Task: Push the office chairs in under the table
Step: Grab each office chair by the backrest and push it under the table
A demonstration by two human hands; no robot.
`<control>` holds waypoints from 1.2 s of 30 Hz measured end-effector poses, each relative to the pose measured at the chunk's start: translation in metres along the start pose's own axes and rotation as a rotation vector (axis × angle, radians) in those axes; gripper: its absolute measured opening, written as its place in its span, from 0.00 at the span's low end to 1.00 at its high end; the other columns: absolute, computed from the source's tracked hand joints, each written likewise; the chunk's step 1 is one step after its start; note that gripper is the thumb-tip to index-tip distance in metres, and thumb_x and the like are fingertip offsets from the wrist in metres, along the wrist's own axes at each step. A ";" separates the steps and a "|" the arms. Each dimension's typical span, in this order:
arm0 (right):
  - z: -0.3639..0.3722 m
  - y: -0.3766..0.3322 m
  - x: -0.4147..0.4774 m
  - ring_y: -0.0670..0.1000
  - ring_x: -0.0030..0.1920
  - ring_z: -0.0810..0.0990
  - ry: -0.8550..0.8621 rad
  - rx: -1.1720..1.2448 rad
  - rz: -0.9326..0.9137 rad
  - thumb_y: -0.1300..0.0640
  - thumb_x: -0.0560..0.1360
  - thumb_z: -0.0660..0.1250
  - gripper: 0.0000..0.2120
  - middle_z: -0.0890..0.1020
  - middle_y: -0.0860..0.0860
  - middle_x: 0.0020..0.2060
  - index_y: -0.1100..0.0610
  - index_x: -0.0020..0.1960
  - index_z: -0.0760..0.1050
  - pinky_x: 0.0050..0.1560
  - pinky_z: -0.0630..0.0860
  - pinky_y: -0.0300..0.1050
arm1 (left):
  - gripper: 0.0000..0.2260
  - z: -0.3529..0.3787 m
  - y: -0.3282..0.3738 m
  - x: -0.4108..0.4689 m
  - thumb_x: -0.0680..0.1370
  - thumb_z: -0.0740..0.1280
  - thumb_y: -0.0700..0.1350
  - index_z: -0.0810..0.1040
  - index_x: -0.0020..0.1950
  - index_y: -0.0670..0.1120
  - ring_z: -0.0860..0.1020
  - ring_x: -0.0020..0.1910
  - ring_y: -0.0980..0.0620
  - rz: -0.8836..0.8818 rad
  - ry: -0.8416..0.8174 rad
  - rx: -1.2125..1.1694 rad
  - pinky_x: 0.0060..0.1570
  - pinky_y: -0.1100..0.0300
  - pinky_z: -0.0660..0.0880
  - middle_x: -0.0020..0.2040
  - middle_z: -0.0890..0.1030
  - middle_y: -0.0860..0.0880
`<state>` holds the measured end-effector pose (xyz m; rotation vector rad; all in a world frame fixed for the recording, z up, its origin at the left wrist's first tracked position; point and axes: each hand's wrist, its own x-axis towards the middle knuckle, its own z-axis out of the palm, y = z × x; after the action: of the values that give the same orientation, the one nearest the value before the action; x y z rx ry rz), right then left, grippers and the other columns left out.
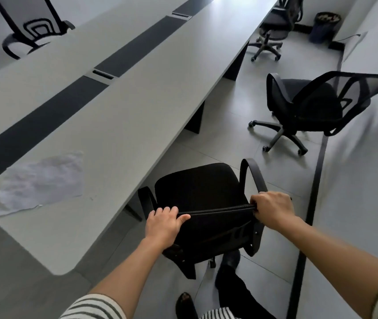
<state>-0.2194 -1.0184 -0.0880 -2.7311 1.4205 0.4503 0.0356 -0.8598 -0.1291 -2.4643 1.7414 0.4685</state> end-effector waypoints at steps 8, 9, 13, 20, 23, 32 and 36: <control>-0.060 0.005 0.127 0.51 0.50 0.81 0.083 -0.017 -0.231 0.52 0.73 0.62 0.10 0.83 0.46 0.47 0.47 0.53 0.77 0.39 0.67 0.42 | 0.27 -0.041 -0.012 0.063 0.76 0.44 0.66 0.73 0.46 0.48 0.75 0.44 0.48 -0.210 0.107 -0.048 0.47 0.53 0.71 0.42 0.78 0.50; -0.063 0.010 0.137 0.52 0.49 0.81 0.085 -0.023 -0.242 0.52 0.74 0.62 0.10 0.83 0.46 0.46 0.47 0.53 0.77 0.38 0.66 0.42 | 0.27 -0.044 -0.009 0.069 0.75 0.43 0.66 0.73 0.46 0.48 0.75 0.44 0.48 -0.223 0.105 -0.041 0.47 0.53 0.71 0.42 0.78 0.49; -0.057 0.018 0.170 0.52 0.48 0.81 0.059 -0.059 -0.298 0.53 0.75 0.60 0.09 0.83 0.47 0.45 0.47 0.52 0.77 0.37 0.66 0.43 | 0.29 -0.036 0.006 0.081 0.75 0.41 0.66 0.72 0.49 0.48 0.75 0.47 0.47 -0.305 0.058 -0.062 0.51 0.52 0.72 0.46 0.79 0.48; -0.063 0.030 0.227 0.55 0.46 0.80 0.072 -0.033 -0.207 0.56 0.74 0.62 0.09 0.83 0.50 0.44 0.49 0.49 0.79 0.40 0.69 0.44 | 0.28 -0.059 0.013 0.141 0.77 0.45 0.65 0.71 0.57 0.46 0.73 0.59 0.43 -0.386 0.035 -0.076 0.64 0.46 0.66 0.58 0.78 0.44; -0.066 0.021 0.240 0.54 0.42 0.78 0.078 -0.009 -0.177 0.57 0.73 0.63 0.08 0.83 0.50 0.42 0.48 0.47 0.80 0.42 0.69 0.45 | 0.28 -0.068 -0.002 0.158 0.78 0.46 0.64 0.71 0.59 0.45 0.72 0.60 0.42 -0.369 -0.042 -0.090 0.60 0.47 0.67 0.60 0.77 0.43; -0.055 0.020 0.256 0.53 0.52 0.76 0.030 -0.100 -0.065 0.58 0.73 0.62 0.12 0.82 0.48 0.47 0.46 0.49 0.81 0.55 0.68 0.46 | 0.25 -0.063 -0.010 0.171 0.79 0.48 0.62 0.69 0.62 0.45 0.71 0.60 0.43 -0.270 -0.155 -0.146 0.58 0.47 0.70 0.60 0.76 0.44; -0.055 0.020 0.253 0.55 0.58 0.72 0.000 -0.102 0.041 0.57 0.73 0.61 0.14 0.80 0.49 0.53 0.46 0.54 0.80 0.59 0.65 0.49 | 0.24 -0.068 -0.012 0.174 0.79 0.48 0.61 0.70 0.61 0.46 0.72 0.58 0.44 -0.178 -0.193 -0.111 0.56 0.48 0.70 0.58 0.76 0.44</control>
<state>-0.0855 -1.2408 -0.1015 -2.7837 1.4972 0.5393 0.1133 -1.0299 -0.1179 -2.5203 1.4460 0.7737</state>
